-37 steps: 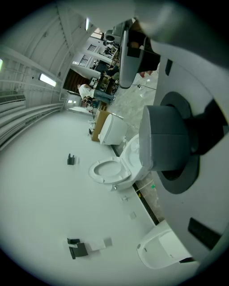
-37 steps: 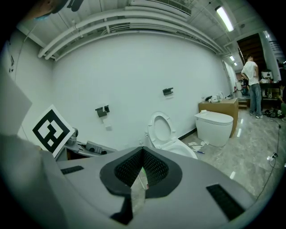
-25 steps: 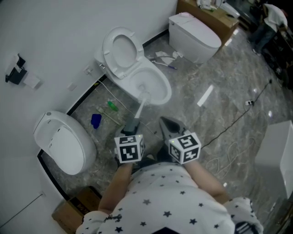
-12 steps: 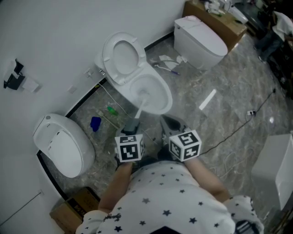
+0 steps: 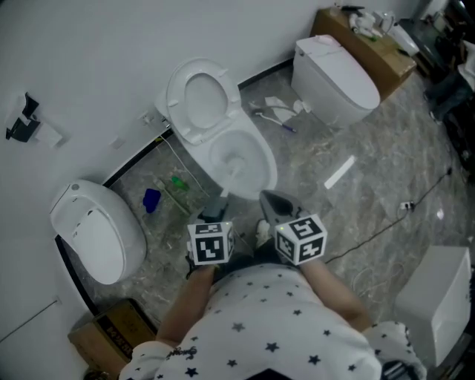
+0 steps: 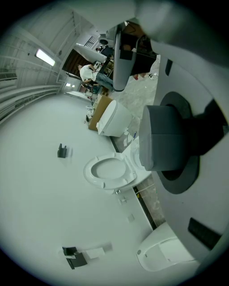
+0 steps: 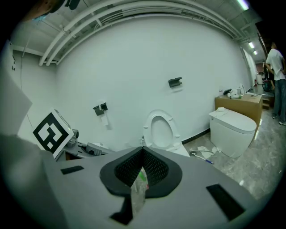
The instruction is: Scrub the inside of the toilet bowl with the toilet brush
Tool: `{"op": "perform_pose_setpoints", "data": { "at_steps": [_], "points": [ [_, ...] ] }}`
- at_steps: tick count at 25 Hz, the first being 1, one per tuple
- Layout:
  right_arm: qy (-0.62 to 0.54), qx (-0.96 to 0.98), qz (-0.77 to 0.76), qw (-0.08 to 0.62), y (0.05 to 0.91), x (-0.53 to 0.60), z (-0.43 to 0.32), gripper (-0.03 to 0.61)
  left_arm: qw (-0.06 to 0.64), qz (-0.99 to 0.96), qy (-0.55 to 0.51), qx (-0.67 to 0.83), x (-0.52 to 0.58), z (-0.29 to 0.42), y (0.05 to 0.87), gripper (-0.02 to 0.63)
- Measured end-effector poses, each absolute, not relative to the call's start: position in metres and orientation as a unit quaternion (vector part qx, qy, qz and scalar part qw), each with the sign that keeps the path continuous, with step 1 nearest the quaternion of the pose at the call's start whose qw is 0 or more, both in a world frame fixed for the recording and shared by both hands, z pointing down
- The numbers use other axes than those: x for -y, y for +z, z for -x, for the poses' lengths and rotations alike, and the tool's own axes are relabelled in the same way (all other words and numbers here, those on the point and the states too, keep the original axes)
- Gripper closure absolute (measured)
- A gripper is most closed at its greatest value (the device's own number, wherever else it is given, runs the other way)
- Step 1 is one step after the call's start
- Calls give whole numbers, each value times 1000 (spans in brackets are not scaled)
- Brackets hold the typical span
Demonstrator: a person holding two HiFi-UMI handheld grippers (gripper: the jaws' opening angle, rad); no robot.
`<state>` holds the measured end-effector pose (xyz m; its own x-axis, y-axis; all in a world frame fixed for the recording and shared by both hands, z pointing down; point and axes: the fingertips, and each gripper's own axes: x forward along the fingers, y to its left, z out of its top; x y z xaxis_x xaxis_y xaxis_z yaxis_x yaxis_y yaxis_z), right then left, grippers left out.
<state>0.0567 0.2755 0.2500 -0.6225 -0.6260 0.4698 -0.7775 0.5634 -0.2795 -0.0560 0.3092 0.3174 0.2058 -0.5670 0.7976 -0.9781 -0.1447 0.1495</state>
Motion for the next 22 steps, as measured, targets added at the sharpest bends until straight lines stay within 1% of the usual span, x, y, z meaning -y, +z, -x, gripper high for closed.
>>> {"op": "perform_pose_setpoints", "data": {
  "at_steps": [13,22],
  "points": [
    [239,888,-350,180,269,-210,-99,578,372,-657,290,588,-258,15,332,459],
    [256,885,-339,190,288,-190,-106,578,381,-641,289,600,-243,4,341,459]
  ]
}}
